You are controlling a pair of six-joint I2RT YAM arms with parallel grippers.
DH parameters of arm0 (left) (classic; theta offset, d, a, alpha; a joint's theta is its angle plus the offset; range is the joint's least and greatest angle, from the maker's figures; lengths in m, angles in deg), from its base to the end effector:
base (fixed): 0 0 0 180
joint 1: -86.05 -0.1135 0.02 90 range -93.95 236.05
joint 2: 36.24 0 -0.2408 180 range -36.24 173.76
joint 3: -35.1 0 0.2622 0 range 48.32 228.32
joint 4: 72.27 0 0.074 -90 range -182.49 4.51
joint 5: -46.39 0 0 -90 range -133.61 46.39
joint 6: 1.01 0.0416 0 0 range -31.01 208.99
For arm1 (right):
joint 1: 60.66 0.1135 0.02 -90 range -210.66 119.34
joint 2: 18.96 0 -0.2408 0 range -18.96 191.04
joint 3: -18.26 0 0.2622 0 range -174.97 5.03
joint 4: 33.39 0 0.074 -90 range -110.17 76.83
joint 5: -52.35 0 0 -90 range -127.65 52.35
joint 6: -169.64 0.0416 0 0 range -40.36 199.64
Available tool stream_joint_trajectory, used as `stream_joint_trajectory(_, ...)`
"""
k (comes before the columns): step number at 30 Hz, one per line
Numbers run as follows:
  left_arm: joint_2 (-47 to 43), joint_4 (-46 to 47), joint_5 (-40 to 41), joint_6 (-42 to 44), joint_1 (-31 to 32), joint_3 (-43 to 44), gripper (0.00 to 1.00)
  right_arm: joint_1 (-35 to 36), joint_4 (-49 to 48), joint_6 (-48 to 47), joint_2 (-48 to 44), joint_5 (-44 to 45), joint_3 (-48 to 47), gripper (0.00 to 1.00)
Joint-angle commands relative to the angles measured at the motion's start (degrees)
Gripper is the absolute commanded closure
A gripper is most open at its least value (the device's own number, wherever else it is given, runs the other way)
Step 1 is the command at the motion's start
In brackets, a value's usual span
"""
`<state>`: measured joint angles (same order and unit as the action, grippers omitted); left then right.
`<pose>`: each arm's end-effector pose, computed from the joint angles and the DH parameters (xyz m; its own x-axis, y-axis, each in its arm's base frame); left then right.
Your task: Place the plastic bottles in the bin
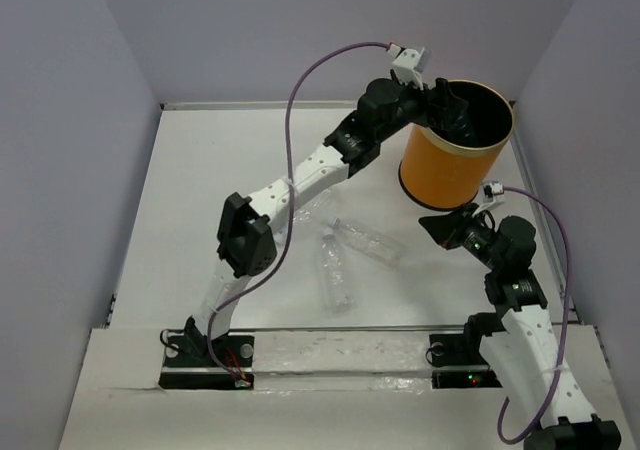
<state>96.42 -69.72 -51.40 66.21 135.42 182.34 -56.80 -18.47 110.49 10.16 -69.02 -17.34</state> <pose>0.3519 -0.4188 0.3905 -0.1470 -0.4178 -0.8966 0.8453 0.4177 -0.3332 0.1766 0.0336 0.2442 -0.4186 0.4106 -0.8100 -0.4153 0.7067 0.5728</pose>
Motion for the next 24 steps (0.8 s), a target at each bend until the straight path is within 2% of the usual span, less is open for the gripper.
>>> stream_joint_trajectory(1, -27.6, -3.1, 4.8, 4.2, -0.7, -20.4, 0.01, 1.5, -6.4, -1.7, 3.4, -3.4, -3.3, 0.75)
stream_joint_trajectory(3, -34.5, -5.1, 6.2, 2.3, -0.6, -30.9, 0.01, 4.2, -6.7, -2.5, 5.8, -2.9, -3.9, 0.67)
stream_joint_trajectory(4, -41.2, -5.6, 6.5, 1.5, -0.6, -41.4, 0.01, 5.5, -6.2, -3.0, 6.8, -1.2, -4.9, 0.63)
stream_joint_trajectory(5, -44.2, -6.4, 6.8, 0.6, -0.6, -46.2, 0.01, 7.2, -5.8, -3.7, 8.0, 0.1, -5.6, 0.59)
stream_joint_trajectory(6, -47.2, -9.1, 7.2, -0.8, -0.6, -50.8, 0.01, 11.3, -5.5, -5.5, 9.3, 1.4, -6.4, 0.51)
stream_joint_trajectory(7, -53.0, -10.5, 9.5, -1.7, -0.5, -59.0, 0.01, 13.7, -4.2, -6.6, 12.4, 4.8, -7.3, 0.46)
stream_joint_trajectory(9, -58.3, -15.4, 11.1, -5.4, -0.4, -66.1, 0.01, 20.3, -3.5, -9.9, 16.1, 8.4, -10.2, 0.33)
stream_joint_trajectory(10, -63.2, -17.2, 12.0, -6.8, -0.4, -72.1, 0.01, 21.8, -2.9, -11.0, 20.1, 11.3, -11.3, 0.29)
stream_joint_trajectory(12, -67.8, -22.8, 12.9, -10.0, -0.3, -77.0, 0.01, 23.8, -2.1, -13.1, 24.4, 13.3, -14.9, 0.21)
stream_joint_trajectory(13, -71.9, -24.2, 13.0, -12.9, -0.3, -79.1, 0.01, 24.9, 0.3, -15.4, 26.5, 14.7, -16.3, 0.19)
stream_joint_trajectory(17, -78.1, -28.8, 12.5, -18.8, -0.4, -88.9, 0.01, 26.2, 7.6, -21.8, 37.0, 18.1, -24.8, 0.14)
stream_joint_trajectory(20, -78.3, -28.9, 9.8, -20.8, -0.4, -92.3, 0.01, 26.8, 12.9, -25.5, 46.9, 20.9, -30.3, 0.12)
stream_joint_trajectory(24, -75.5, -26.8, 8.6, -20.9, -0.4, -93.8, 0.01, 28.1, 14.6, -27.2, 52.2, 20.4, -33.1, 0.12)
